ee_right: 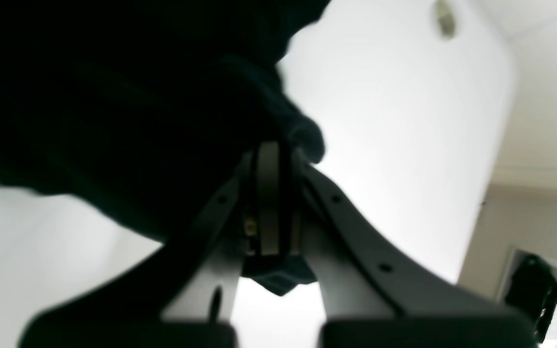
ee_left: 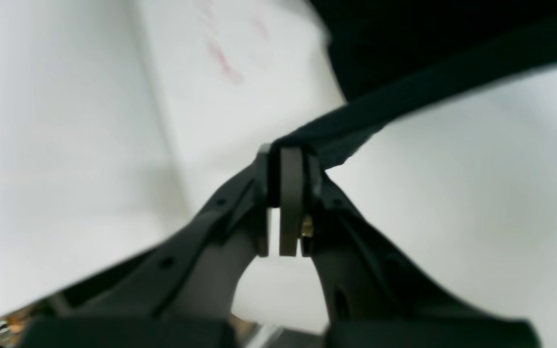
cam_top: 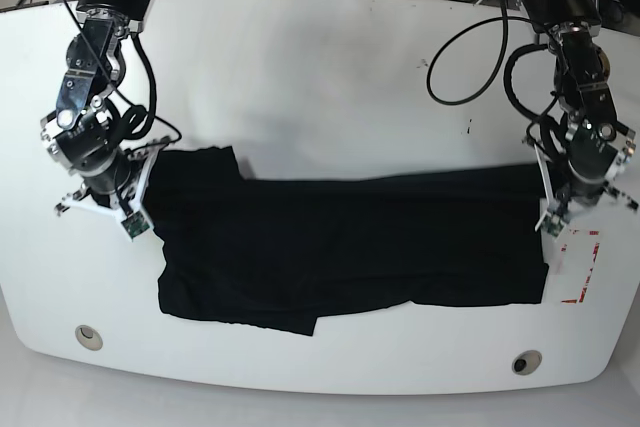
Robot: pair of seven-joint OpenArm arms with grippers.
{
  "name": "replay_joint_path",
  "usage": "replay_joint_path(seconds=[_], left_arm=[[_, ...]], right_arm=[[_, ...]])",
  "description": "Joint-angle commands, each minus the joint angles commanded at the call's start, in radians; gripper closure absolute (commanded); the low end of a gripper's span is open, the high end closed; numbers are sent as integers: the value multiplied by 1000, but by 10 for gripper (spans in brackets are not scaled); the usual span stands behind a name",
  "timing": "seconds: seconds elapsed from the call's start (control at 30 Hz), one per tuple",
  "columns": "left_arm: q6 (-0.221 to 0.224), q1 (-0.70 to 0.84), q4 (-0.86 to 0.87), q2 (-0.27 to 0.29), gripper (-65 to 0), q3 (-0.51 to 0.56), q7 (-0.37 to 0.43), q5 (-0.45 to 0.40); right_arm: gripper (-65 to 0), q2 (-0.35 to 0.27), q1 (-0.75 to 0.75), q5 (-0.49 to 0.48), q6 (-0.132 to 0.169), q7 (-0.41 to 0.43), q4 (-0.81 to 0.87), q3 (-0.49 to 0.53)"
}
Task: Layout the t-shirt on the table in an organized manner, then fold the t-shirt properly
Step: 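Lay the shirt flat by sweeping both held ends across the table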
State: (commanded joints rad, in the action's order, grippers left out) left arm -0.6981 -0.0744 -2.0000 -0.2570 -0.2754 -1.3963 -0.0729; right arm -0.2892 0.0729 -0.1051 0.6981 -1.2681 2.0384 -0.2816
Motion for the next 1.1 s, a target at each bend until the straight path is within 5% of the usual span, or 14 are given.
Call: replay_joint_path(seconds=[0.73, 1.1], left_arm=[[0, 439, 0, -2, -4, -87, 25, 0], [0, 499, 3, -3, -4, -87, 27, -5]], right_arm=[[-2, 9, -336, 0, 0, -38, 2, -2], [0, 101, -477, 8, 0, -38, 2, -3]])
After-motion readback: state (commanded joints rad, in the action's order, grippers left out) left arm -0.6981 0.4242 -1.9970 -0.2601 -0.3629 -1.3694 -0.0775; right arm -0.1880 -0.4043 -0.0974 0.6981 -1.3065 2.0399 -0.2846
